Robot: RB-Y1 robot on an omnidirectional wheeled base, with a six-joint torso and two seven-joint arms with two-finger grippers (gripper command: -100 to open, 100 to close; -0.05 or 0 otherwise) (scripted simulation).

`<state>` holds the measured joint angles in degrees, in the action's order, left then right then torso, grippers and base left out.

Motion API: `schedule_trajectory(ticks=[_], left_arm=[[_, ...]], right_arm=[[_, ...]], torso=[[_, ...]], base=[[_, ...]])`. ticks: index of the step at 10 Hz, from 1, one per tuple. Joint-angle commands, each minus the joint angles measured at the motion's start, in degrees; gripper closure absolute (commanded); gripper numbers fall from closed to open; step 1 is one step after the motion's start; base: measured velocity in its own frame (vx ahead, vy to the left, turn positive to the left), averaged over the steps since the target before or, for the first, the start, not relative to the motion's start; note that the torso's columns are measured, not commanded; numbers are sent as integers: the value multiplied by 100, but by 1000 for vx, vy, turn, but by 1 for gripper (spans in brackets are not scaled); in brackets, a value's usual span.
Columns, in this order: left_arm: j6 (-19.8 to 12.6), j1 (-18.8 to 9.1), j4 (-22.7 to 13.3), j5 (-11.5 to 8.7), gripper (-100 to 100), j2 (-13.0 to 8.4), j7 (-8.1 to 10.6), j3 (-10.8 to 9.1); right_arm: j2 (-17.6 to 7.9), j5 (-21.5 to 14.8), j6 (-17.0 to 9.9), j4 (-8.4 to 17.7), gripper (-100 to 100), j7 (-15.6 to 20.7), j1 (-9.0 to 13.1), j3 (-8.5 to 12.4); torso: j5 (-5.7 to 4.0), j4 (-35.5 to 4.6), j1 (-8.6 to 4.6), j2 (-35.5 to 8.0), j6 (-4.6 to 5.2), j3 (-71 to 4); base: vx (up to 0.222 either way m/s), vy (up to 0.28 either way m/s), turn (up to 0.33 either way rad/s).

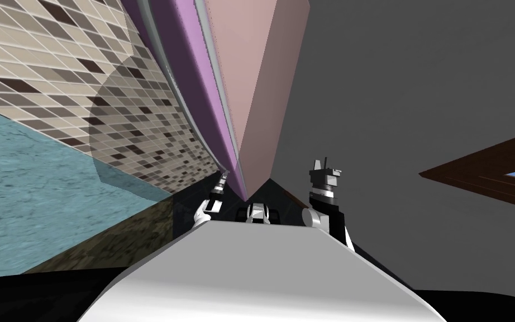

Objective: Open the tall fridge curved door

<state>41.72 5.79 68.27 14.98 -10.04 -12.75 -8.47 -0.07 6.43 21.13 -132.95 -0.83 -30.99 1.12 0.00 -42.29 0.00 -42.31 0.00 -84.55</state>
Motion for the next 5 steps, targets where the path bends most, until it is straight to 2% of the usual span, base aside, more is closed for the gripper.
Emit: schedule_trajectory(ticks=[1,5], left_arm=[[-320,-92,119,65,-100,-104,56,-10],[-757,-212,294,148,-100,-290,151,-25]], right_arm=[[0,0,0,0,0,0,0,0],[0,0,0,0,0,0,0,0]], torso=[[0,1,2,4,0,-2],[0,1,0,3,0,-3]], base=[[-39,-32,-10],[-36,-29,-9]])
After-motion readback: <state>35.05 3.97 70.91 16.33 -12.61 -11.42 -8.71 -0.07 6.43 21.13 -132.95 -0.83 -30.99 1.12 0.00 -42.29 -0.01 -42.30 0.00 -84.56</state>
